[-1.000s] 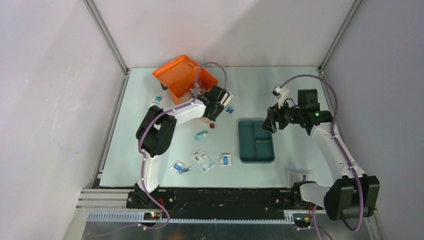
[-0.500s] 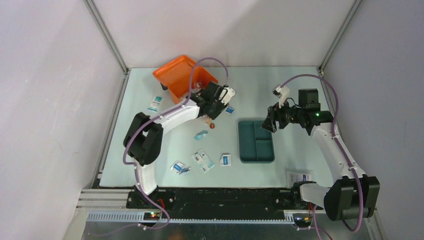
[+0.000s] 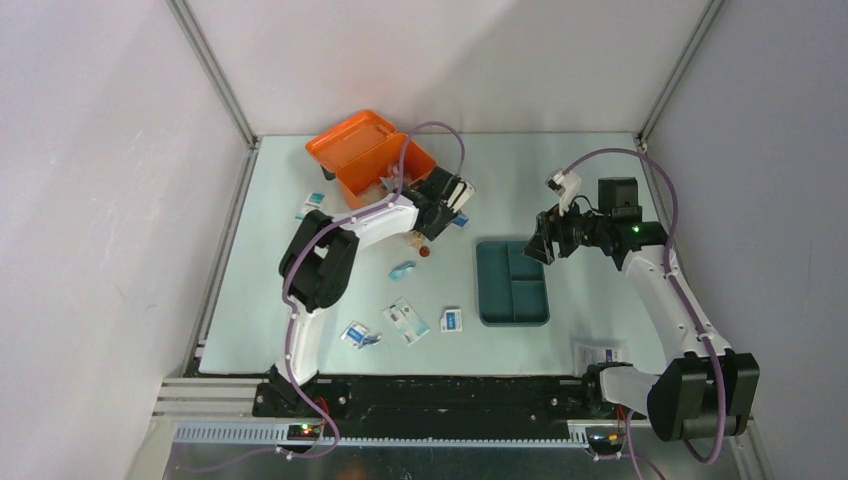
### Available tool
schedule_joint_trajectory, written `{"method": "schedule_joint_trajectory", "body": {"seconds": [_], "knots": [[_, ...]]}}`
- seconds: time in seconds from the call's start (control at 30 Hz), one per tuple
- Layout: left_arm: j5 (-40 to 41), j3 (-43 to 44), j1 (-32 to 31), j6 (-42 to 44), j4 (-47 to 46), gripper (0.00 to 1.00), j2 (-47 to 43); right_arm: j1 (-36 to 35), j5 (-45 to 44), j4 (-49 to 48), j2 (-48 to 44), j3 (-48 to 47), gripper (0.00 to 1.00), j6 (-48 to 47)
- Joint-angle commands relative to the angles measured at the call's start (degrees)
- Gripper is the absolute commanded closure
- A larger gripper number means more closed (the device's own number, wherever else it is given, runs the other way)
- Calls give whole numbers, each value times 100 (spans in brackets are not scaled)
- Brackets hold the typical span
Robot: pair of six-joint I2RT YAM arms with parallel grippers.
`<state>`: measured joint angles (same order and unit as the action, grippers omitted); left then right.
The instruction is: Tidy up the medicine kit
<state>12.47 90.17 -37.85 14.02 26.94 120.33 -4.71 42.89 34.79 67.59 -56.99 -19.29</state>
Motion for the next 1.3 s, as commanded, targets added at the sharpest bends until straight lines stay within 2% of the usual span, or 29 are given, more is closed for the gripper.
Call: {"method": "schedule_joint_trajectory", "body": {"seconds": [0.0, 0.17, 0.4, 0.5, 0.57, 0.7, 0.8, 0.93, 1.13, 1.27], "knots": [[28, 219, 27, -7, 0, 56, 97, 24, 83, -209, -106, 48, 31, 1], [-91, 195, 98, 94, 70, 68, 137, 25, 88, -217, -103, 48, 31, 16], [-224, 211, 146, 185, 114, 78, 101, 34, 92, -192, -146, 48, 31, 9], [-336, 180, 161, 257, 139, 85, 39, 32, 95, -185, -168, 48, 31, 16], [-612, 133, 169, 361, 184, 92, -74, 38, 92, -183, -176, 48, 31, 13], [-1429, -94, 166, 639, 366, 100, -559, 32, 100, -178, -185, 52, 31, 29], [-1968, -335, 167, 711, 456, 100, -1118, 36, 100, -182, -182, 48, 31, 18], [-2307, -448, 174, 647, 522, 100, -1790, 32, 113, -205, -148, 50, 31, 27], [-2212, -225, 371, 744, 535, 100, -2413, 33, 106, -218, -113, 51, 31, 25], [-1912, 100, 728, 940, 533, 100, -2290, 40, 105, -218, -122, 51, 31, 20]]}}
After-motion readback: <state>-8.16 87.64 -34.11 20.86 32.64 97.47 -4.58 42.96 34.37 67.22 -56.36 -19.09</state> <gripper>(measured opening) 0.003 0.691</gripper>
